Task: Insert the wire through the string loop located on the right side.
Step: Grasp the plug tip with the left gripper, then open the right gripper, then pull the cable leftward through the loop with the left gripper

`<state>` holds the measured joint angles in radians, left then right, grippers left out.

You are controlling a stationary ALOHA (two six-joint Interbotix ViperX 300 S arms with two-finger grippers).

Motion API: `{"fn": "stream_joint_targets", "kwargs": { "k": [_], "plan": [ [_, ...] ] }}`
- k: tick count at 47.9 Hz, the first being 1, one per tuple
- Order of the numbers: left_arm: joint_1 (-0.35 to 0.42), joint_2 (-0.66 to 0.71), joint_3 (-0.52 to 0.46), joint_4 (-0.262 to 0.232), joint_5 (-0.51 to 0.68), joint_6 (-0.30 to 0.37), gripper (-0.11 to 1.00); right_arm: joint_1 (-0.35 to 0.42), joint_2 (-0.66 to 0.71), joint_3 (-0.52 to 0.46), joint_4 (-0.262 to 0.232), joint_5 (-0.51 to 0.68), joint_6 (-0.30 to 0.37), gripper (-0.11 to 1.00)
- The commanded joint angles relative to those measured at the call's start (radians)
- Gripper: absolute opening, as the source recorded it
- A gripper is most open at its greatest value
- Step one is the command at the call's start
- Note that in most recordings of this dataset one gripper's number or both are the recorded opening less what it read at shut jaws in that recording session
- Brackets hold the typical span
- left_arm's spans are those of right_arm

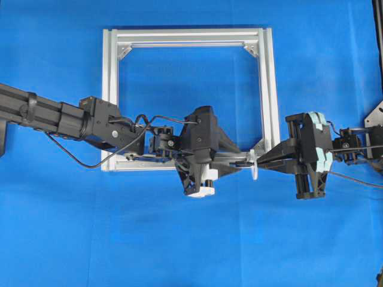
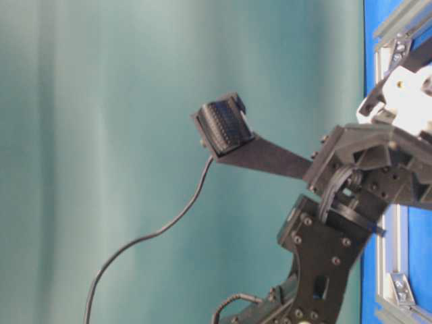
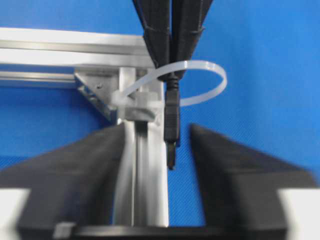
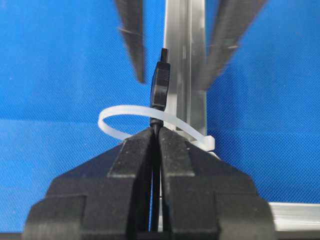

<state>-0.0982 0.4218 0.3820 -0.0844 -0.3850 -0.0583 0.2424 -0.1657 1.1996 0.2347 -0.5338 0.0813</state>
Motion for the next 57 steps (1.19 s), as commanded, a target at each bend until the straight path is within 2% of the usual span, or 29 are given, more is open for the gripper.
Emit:
{"fn": "stream_joint_targets", "kwargs": {
  "k": [1, 4, 6, 30, 34, 37, 40, 49, 52, 54, 57],
  "plan": [
    [0.000, -0.014, -0.032, 0.002, 0.009, 0.006, 0.29, -0.003, -0.006, -0.017, 0.002, -0.005, 0.000, -0.04],
    [0.000, -0.011, -0.040, 0.002, 0.018, 0.009, 0.13, -0.003, -0.008, -0.017, 0.002, -0.005, 0.000, -0.04],
    [0.000, -0.011, -0.044, 0.002, 0.023, 0.011, 0.07, -0.003, -0.006, -0.017, 0.002, -0.005, 0.000, -0.04],
    [0.000, -0.014, -0.037, 0.002, 0.026, 0.009, 0.08, 0.008, -0.025, -0.017, -0.003, 0.026, 0.002, -0.04],
    [0.000, -0.015, -0.037, 0.002, 0.026, 0.009, 0.08, 0.008, -0.028, -0.018, -0.003, 0.040, 0.005, 0.00],
    [0.000, -0.015, -0.035, 0.002, 0.026, 0.009, 0.08, 0.008, -0.029, -0.017, 0.000, 0.043, 0.006, 0.07],
    [0.000, -0.017, -0.034, 0.002, 0.026, 0.009, 0.08, 0.008, -0.029, -0.017, 0.000, 0.043, 0.006, 0.19],
    [0.000, -0.018, -0.034, 0.002, 0.025, 0.009, 0.08, 0.008, -0.029, -0.017, 0.002, 0.061, 0.006, 0.76],
    [0.000, -0.018, -0.032, 0.002, 0.026, 0.009, 0.08, 0.008, -0.029, -0.017, 0.002, 0.063, 0.006, 0.90],
    [0.000, -0.018, -0.034, 0.002, 0.026, 0.009, 0.08, 0.008, -0.029, -0.018, 0.002, 0.063, 0.006, 0.95],
    [-0.002, -0.021, -0.032, 0.002, 0.025, 0.011, 0.08, 0.008, -0.029, -0.017, 0.002, 0.063, 0.005, 0.93]
  ]
}}
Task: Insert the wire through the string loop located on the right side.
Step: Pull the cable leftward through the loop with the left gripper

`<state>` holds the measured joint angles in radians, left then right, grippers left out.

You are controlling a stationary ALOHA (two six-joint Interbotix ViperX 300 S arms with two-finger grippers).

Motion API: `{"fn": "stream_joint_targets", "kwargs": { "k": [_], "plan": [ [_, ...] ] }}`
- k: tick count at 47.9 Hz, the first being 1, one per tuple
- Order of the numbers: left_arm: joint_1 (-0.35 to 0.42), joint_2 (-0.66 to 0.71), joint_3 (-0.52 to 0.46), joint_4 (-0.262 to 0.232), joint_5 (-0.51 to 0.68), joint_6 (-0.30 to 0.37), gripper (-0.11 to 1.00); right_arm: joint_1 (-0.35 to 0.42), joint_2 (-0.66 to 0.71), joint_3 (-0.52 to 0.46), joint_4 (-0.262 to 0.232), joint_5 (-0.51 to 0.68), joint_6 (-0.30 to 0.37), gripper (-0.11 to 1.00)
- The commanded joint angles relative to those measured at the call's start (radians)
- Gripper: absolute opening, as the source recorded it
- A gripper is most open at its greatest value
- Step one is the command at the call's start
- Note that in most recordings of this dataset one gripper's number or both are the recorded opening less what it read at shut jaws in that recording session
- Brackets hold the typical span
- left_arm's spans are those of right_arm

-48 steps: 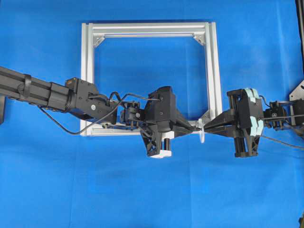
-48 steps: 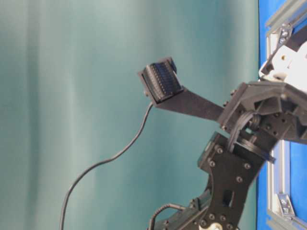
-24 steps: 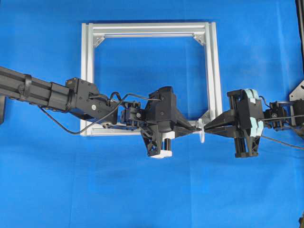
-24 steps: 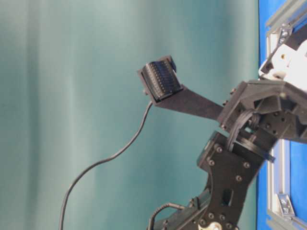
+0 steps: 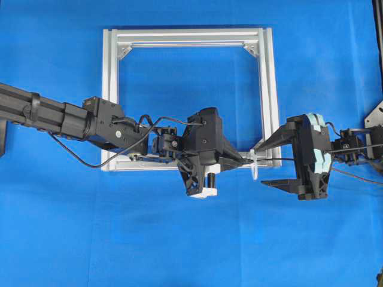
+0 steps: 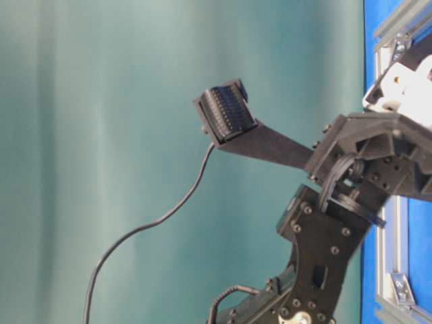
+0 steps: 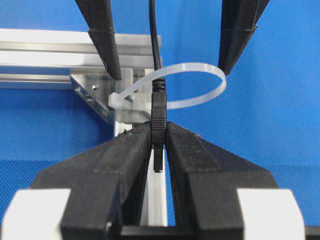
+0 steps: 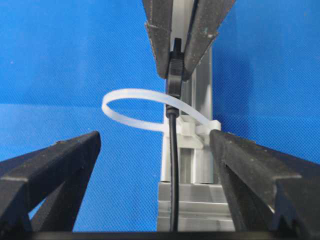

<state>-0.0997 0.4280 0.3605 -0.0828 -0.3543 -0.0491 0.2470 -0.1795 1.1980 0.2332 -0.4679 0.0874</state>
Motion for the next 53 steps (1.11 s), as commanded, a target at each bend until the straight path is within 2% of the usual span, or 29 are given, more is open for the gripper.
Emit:
{"fn": "stream_joint_targets", "kwargs": {
  "k": [1, 8, 14, 29, 43, 53],
  "plan": [
    [0.002, -0.028, -0.011, 0.000, -0.005, 0.002, 0.08, 0.003, -0.015, -0.015, 0.003, -0.003, -0.002, 0.92],
    [-0.003, -0.049, 0.012, 0.003, -0.006, 0.005, 0.08, 0.003, -0.015, -0.017, 0.002, -0.003, -0.003, 0.92],
    [-0.003, -0.114, 0.087, 0.005, -0.008, 0.005, 0.08, 0.003, -0.015, -0.015, 0.003, -0.003, -0.003, 0.92],
    [-0.011, -0.331, 0.405, 0.002, -0.084, -0.014, 0.08, 0.008, -0.015, -0.017, -0.002, -0.003, -0.005, 0.92],
    [-0.031, -0.525, 0.681, 0.002, -0.100, -0.041, 0.08, 0.009, -0.015, -0.017, -0.002, -0.003, -0.006, 0.92],
    [-0.037, -0.655, 0.824, 0.002, -0.094, -0.043, 0.08, 0.009, -0.015, -0.017, -0.003, -0.002, -0.008, 0.92]
  ]
}}
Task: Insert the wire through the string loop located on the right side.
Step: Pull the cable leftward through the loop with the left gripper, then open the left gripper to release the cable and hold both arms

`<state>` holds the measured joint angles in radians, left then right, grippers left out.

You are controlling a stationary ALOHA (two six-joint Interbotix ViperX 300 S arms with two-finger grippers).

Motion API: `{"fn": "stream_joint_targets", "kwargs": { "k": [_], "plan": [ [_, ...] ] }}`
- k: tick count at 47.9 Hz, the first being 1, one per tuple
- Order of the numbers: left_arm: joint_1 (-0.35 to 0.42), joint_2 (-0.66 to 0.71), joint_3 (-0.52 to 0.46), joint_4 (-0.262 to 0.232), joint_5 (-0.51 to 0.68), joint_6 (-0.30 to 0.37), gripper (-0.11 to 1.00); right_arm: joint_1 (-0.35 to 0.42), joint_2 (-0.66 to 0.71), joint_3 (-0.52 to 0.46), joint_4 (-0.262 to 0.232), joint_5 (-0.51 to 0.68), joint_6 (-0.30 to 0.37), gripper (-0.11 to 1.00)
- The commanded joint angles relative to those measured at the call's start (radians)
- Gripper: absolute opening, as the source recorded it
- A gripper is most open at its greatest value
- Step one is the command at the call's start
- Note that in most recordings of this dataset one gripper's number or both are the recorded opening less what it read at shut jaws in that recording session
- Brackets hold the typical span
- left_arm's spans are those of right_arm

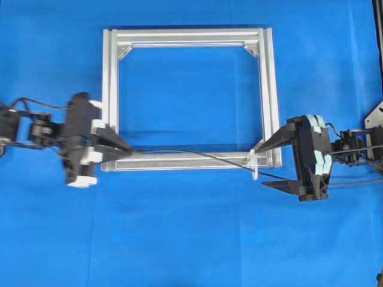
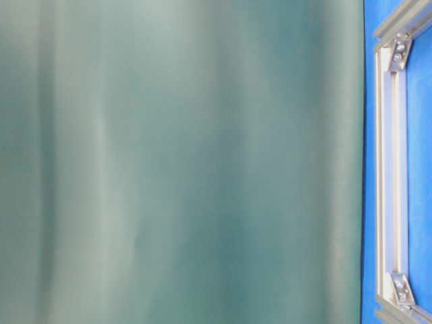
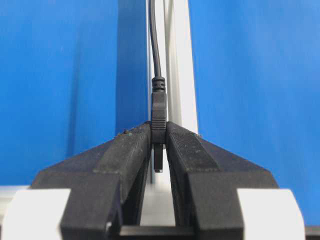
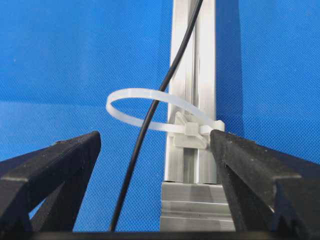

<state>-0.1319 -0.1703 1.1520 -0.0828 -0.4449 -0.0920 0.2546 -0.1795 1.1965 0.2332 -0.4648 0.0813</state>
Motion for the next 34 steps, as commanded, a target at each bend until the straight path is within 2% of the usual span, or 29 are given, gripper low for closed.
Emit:
{"fn": "stream_joint_targets", "kwargs": {
  "k": [1, 13, 34],
  "plan": [
    [-0.005, -0.067, 0.044, 0.000, -0.003, 0.000, 0.08, 0.002, -0.015, -0.015, -0.002, -0.003, -0.002, 0.92],
    [-0.008, -0.176, 0.163, 0.002, -0.006, -0.002, 0.08, 0.002, -0.015, -0.015, -0.002, 0.000, -0.002, 0.92],
    [-0.008, -0.173, 0.158, 0.002, 0.054, -0.002, 0.08, 0.002, -0.015, -0.015, -0.002, 0.000, -0.002, 0.92]
  ]
}}
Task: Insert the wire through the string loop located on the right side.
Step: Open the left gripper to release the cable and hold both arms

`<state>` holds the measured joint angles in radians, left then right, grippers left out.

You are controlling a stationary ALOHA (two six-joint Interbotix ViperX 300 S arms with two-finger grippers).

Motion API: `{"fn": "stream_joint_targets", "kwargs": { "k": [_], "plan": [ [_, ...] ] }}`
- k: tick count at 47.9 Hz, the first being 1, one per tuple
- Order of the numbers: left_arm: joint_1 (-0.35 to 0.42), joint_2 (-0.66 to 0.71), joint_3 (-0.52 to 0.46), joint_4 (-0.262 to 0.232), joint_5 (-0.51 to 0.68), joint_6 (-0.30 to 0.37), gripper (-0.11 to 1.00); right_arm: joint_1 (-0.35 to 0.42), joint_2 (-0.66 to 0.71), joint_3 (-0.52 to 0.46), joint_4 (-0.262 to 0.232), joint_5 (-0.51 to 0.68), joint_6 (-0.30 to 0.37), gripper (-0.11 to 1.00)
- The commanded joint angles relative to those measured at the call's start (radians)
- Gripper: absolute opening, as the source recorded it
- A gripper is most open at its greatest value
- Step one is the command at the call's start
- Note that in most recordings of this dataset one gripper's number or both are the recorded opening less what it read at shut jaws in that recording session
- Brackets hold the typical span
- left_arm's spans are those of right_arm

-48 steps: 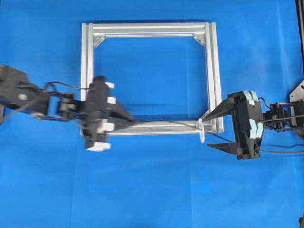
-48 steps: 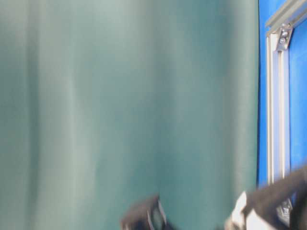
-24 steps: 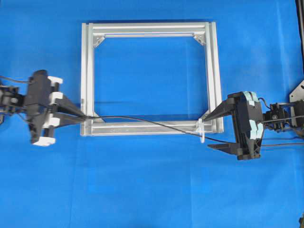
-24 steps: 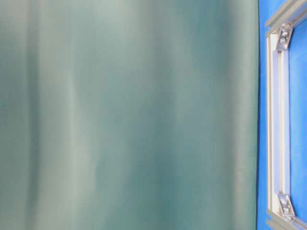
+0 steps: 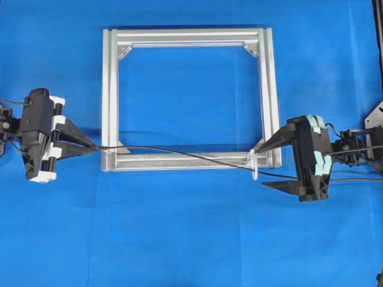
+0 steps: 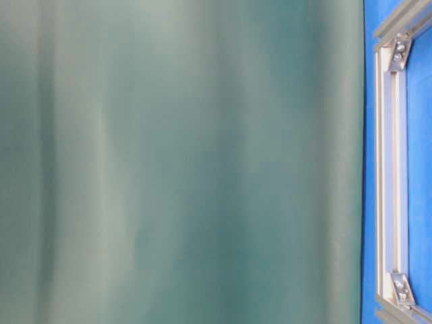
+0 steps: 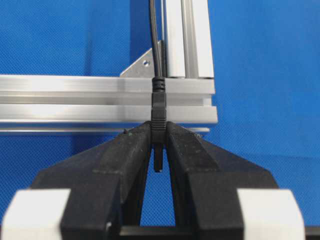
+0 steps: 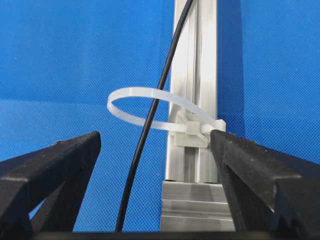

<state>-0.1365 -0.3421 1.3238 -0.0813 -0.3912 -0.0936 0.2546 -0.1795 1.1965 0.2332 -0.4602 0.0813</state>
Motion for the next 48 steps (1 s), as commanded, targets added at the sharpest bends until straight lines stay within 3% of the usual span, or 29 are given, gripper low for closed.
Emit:
{"fn": "stream_joint_targets", "kwargs": {
  "k": [1, 5, 14, 17, 23, 36, 48],
  "plan": [
    [-0.003, -0.002, -0.014, 0.000, 0.000, -0.002, 0.09, 0.003, -0.015, -0.015, -0.002, -0.003, -0.002, 0.92],
    [-0.003, -0.002, -0.014, 0.000, 0.000, -0.006, 0.20, 0.002, -0.015, -0.015, -0.002, -0.003, -0.002, 0.92],
    [-0.003, -0.003, -0.012, 0.000, 0.020, -0.014, 0.77, 0.002, -0.015, -0.015, -0.002, -0.003, -0.002, 0.92],
    [-0.003, -0.005, -0.012, -0.002, 0.028, -0.014, 0.88, 0.002, -0.015, -0.015, -0.002, -0.003, -0.002, 0.92],
    [-0.003, -0.014, -0.012, -0.002, 0.028, -0.015, 0.83, 0.003, -0.020, -0.017, -0.002, -0.003, -0.005, 0.92],
    [-0.003, -0.091, -0.038, 0.000, 0.049, -0.008, 0.84, -0.008, -0.129, -0.032, -0.002, 0.069, -0.049, 0.92],
    [-0.002, -0.216, -0.087, 0.000, 0.193, 0.005, 0.84, -0.031, -0.273, -0.077, -0.002, 0.230, -0.104, 0.92]
  ]
}}
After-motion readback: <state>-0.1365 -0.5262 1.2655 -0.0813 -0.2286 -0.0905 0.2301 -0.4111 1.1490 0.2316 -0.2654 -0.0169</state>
